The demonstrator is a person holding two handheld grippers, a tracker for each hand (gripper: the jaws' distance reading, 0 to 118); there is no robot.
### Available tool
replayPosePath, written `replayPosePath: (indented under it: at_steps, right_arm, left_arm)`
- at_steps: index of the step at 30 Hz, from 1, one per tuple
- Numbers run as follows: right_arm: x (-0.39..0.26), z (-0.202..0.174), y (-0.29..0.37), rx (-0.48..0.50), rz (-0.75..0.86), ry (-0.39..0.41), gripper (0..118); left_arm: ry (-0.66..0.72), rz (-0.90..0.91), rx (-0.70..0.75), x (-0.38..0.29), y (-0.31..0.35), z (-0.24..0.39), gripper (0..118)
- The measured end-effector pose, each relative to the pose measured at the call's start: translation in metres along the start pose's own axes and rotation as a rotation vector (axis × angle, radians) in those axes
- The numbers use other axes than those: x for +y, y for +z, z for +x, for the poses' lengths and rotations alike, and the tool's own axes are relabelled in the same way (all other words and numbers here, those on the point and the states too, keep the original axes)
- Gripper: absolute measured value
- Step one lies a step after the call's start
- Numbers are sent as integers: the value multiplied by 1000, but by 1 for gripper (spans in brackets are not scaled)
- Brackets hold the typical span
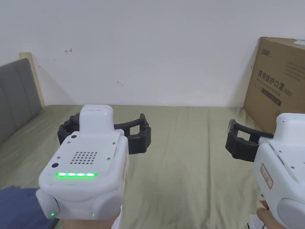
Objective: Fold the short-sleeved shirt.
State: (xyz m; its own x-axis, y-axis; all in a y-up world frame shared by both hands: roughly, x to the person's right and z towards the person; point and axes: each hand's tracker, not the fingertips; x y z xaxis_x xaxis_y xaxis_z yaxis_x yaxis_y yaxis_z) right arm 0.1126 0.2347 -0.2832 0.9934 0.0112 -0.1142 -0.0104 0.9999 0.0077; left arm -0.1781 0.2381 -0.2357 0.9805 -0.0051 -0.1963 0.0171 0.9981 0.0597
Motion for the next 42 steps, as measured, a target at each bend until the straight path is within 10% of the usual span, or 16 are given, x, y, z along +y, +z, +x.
replayPosePath:
  at_steps: [6,10,12,13,25,42]
  right_arm:
    - [-1,1,2,-5,1,-1,118]
    - [-3,4,6,5,14,-15,96]
    - [-4,3,2,-16,7,-4,12]
    - [-4,5,0,-38,-40,17,0]
    - [-15,0,-9,67,-71,-20,0]
    - [-14,-246,-14,696,-97,-11,0]
  left_arm:
    - [-9,7,-9,1,4,-1,116]
    - [-36,34,-7,0,11,1,83]
    - [-36,20,0,1,8,0,18]
    - [-36,2,16,0,6,0,2]
    - [-36,-62,-30,-9,7,-16,0]
    - [-5,-93,586,-8,146,-225,0]
